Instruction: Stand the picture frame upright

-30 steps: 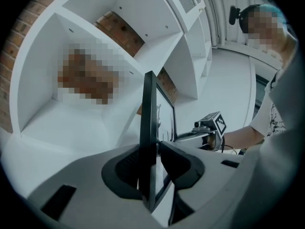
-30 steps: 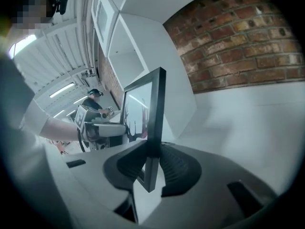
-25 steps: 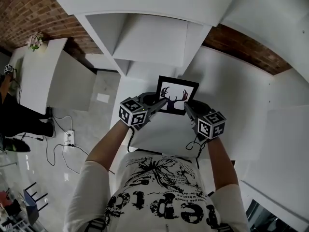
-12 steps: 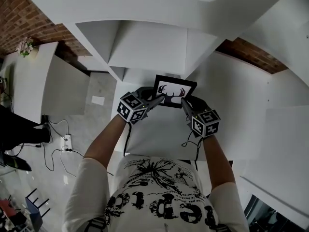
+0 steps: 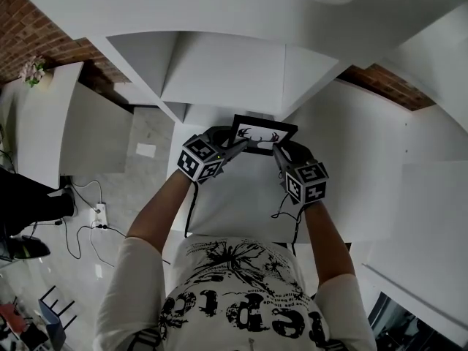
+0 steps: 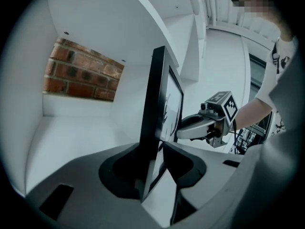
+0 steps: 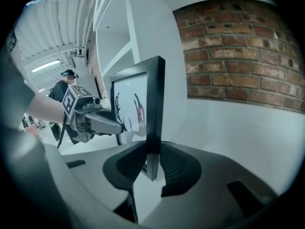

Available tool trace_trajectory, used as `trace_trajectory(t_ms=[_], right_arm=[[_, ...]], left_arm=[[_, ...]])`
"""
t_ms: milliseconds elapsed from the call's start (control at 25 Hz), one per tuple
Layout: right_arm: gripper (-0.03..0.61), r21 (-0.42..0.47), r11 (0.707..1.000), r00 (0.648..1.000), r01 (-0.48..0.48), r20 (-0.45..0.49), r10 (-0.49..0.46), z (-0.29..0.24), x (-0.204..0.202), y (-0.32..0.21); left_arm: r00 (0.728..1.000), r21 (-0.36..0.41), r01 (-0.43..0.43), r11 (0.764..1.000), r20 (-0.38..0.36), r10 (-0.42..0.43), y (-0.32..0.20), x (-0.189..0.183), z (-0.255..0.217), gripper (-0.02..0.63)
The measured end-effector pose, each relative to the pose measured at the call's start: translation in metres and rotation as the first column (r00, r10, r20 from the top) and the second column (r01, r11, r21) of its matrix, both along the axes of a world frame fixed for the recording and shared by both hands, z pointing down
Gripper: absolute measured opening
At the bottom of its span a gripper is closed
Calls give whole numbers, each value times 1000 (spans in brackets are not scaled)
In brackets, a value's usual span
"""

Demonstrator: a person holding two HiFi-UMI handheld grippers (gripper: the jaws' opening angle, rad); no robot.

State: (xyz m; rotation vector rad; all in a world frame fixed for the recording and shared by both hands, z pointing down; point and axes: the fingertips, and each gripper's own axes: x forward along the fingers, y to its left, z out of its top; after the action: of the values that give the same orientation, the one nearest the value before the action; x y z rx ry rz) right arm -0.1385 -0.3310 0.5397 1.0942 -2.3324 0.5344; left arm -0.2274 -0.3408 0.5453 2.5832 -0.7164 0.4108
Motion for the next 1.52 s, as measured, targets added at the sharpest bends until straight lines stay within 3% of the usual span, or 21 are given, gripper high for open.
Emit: trace_trajectory(t_ms=[880,1320,1520], right_arm=[[92,58,996,993,-64,-90,69,1,-17,-39],[95,50,995,994,-83,-68,87,4,-8,-34],[95,114,989,985,-93,-134,108,2,-12,-33]], left_arm=[[979,-13,56,998,197,-52,-42,-19,19,201],[968,-68,151,986,212,-133,-42,-31,25,249],[968,-80,191,978,181,-175,-37,-32,24,230]])
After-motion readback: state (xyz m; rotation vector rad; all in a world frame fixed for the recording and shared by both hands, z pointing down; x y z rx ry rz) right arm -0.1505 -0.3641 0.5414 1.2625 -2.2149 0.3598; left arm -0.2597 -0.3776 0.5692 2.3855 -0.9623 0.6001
